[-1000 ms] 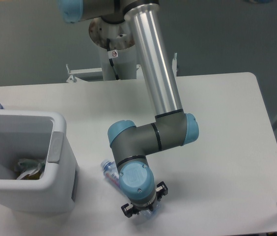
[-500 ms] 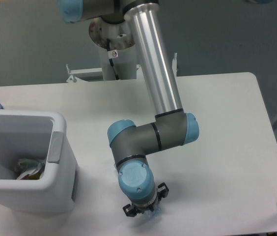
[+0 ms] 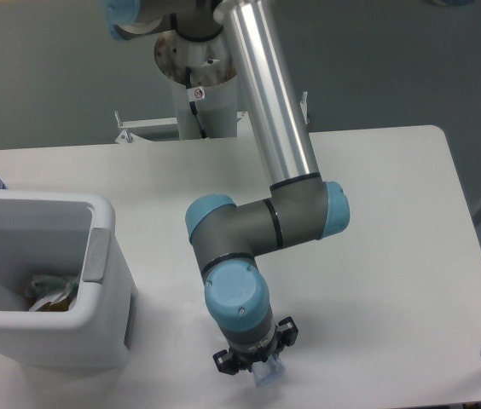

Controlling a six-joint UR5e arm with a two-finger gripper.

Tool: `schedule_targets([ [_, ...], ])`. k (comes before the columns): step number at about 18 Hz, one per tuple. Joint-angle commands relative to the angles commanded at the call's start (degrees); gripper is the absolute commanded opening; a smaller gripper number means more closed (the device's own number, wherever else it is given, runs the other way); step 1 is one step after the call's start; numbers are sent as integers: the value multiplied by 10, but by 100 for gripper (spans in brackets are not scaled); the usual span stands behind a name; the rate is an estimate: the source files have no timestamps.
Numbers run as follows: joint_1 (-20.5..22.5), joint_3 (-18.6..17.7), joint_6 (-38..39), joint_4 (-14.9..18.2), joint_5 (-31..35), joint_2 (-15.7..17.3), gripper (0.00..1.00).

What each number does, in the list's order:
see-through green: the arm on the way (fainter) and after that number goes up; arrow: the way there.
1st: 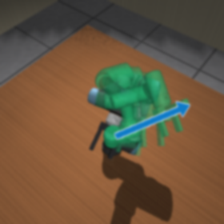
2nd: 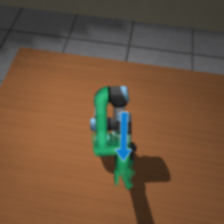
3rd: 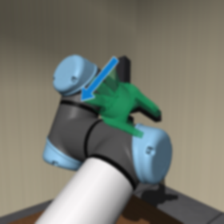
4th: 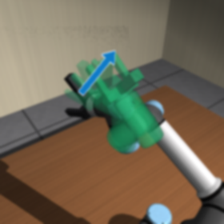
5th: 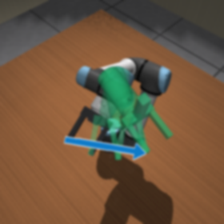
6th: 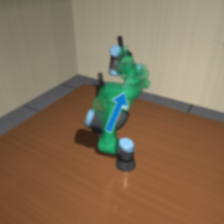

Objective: Place the trash in the trash can
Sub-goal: 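Close the gripper on the bottle's cap end, then lift the water bottle and carry it over the trash bin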

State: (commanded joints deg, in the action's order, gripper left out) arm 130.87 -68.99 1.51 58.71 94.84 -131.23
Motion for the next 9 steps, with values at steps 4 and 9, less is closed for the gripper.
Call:
schedule_targets([
  [4,9,4,-60,-19,-2,18,53],
  [9,32,4,-109,-66,-75,49,50],
])
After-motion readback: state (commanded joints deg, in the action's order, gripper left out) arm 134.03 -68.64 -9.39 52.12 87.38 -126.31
